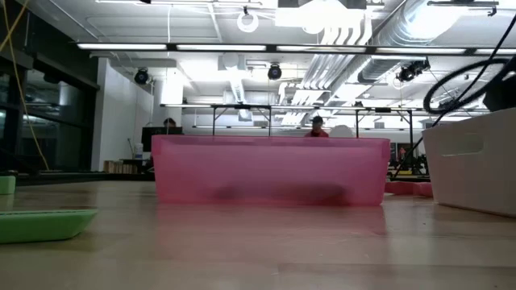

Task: Pick & Place School Supplies
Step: Put the pink hole puncher into the white bin

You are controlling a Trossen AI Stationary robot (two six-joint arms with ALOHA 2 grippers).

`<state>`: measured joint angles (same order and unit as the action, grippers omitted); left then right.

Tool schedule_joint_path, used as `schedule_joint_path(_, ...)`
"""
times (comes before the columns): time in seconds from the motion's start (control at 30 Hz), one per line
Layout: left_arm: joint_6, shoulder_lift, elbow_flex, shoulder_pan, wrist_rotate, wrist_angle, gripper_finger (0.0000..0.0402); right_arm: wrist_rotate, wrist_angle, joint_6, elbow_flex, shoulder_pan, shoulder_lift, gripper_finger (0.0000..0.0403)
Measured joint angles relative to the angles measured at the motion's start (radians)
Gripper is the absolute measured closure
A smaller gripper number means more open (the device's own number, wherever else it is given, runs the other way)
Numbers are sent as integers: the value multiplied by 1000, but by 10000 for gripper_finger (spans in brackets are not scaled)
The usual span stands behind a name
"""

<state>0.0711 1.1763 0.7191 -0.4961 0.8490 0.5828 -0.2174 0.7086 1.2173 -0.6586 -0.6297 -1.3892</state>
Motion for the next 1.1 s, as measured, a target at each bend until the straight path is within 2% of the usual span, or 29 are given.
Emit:
schedule_joint_path(0.23, 0, 0, 0, 0, -1, 0, 254, -18, -31, -64, 0, 27, -48, 359)
schedule_joint_path(0.6, -16, 0, 0, 0, -9, 0, 254, 10, -41, -83, 0, 37, -50, 298)
schedule_joint_path(0.77, -17, 0, 0, 0, -10, 0, 254, 8, -39, -82, 0, 37, -49, 283)
schedule_joint_path(0.93, -19, 0, 0, 0, -10, 0, 254, 9, -34, -89, 0, 47, -12, 286)
schedule_joint_path(1.1, -19, 0, 0, 0, -10, 0, 254, 9, -32, -90, 0, 96, 77, 290)
